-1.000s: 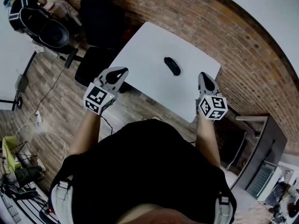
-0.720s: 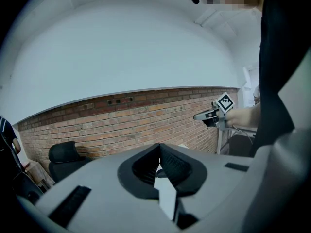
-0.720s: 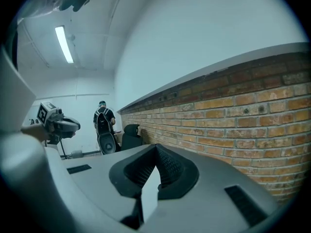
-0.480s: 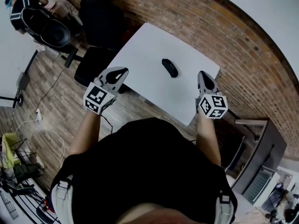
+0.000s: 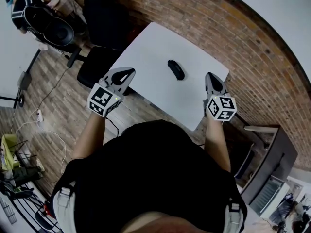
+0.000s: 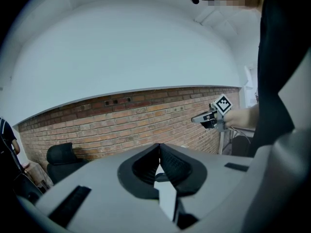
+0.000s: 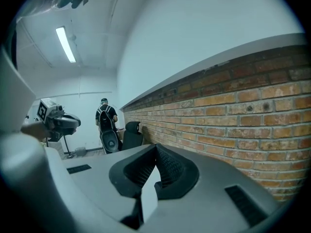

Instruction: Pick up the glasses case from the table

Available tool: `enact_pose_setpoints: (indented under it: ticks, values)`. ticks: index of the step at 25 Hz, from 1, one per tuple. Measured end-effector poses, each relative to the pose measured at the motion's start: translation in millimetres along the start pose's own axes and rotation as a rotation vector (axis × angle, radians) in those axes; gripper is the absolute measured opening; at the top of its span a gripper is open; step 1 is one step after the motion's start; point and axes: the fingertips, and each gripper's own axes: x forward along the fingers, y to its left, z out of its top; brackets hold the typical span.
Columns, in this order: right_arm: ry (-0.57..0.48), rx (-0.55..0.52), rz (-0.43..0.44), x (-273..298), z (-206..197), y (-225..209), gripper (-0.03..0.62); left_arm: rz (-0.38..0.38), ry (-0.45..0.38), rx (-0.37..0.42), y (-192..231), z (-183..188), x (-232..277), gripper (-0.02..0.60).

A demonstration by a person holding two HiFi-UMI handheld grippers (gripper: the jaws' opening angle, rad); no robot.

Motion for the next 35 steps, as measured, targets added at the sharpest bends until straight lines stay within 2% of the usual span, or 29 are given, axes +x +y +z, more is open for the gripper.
enact_pose_setpoints:
  ticks: [3, 6, 12, 27, 35]
  values:
    - [0.015, -0.015, 0.013, 0.9, -2.2, 2.6, 0.019, -0.005, 0.003, 0.005, -4.9, 0.4, 0.1, 0.011]
    - [0.022, -0.032, 0.035, 3.0, -1.8, 9.3, 0.056, 0.002, 0.005, 0.0, -3.5, -0.7, -4.2, 0.011]
    - [0.012, -0.068, 0.052, 1.6, 4.5, 15.0, 0.089, 0.021, -0.002, -0.004, -2.0, 1.2, -8.8, 0.011]
    - [-0.003, -0.059, 0.022, -8.7, 7.7, 9.6, 0.087, 0.027, -0.017, -0.002, -8.9, 4.0, -17.6, 0.011]
    - [0.017, -0.056, -0.007, -1.0, 10.2, 8.5, 0.074, 0.02, -0.021, -0.01, 6.2, 3.7, -16.9, 0.011]
